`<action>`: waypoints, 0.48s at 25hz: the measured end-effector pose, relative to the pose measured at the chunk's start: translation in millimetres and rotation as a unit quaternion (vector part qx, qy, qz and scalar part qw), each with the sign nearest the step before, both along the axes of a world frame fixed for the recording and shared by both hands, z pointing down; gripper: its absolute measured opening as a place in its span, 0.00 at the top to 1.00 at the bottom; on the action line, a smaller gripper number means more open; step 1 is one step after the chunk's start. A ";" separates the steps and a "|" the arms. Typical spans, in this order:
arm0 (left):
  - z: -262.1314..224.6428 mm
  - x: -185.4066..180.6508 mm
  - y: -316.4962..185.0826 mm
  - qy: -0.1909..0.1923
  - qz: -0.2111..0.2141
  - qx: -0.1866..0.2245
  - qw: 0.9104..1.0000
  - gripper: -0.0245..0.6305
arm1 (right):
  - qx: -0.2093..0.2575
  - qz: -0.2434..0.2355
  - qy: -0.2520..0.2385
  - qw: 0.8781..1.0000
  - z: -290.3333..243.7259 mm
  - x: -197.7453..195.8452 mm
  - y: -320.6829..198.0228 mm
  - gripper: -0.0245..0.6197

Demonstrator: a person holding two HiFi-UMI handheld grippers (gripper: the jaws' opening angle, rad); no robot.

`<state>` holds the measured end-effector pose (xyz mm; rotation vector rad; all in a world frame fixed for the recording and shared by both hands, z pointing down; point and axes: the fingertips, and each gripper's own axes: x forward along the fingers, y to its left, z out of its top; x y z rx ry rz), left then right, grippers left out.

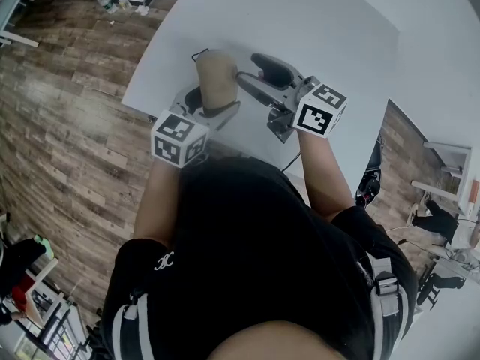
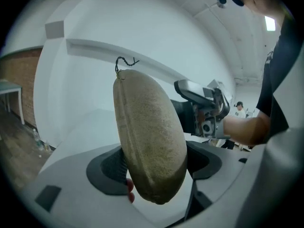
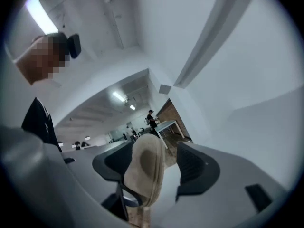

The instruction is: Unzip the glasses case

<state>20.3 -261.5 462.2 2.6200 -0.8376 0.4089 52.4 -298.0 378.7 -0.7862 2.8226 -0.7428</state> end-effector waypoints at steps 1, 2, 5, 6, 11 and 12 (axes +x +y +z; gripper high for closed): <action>2.4 -0.1 -2.2 -0.020 -0.008 0.009 1.000 0.42 | 0.020 0.002 0.041 0.999 -2.8 -1.7 0.3 0.50; 5.2 0.0 -3.7 -0.041 -0.013 0.017 0.999 0.42 | 0.040 0.001 0.078 0.996 -6.3 -5.4 1.8 0.51; 12.1 0.4 -6.7 -0.098 -0.025 0.041 0.994 0.43 | 0.082 -0.006 0.151 0.985 -16.3 -21.2 5.6 0.51; 13.6 0.6 -7.8 -0.114 -0.028 0.049 0.992 0.43 | 0.088 -0.004 0.164 0.982 -18.1 -25.8 4.7 0.51; 19.8 2.7 -7.7 -0.186 -0.031 0.093 0.978 0.43 | 0.085 -0.006 0.188 0.979 -16.4 -41.0 -0.4 0.51; 20.8 3.0 -7.6 -0.193 -0.030 0.098 0.976 0.43 | 0.088 -0.005 0.195 0.977 -16.0 -42.7 -1.3 0.53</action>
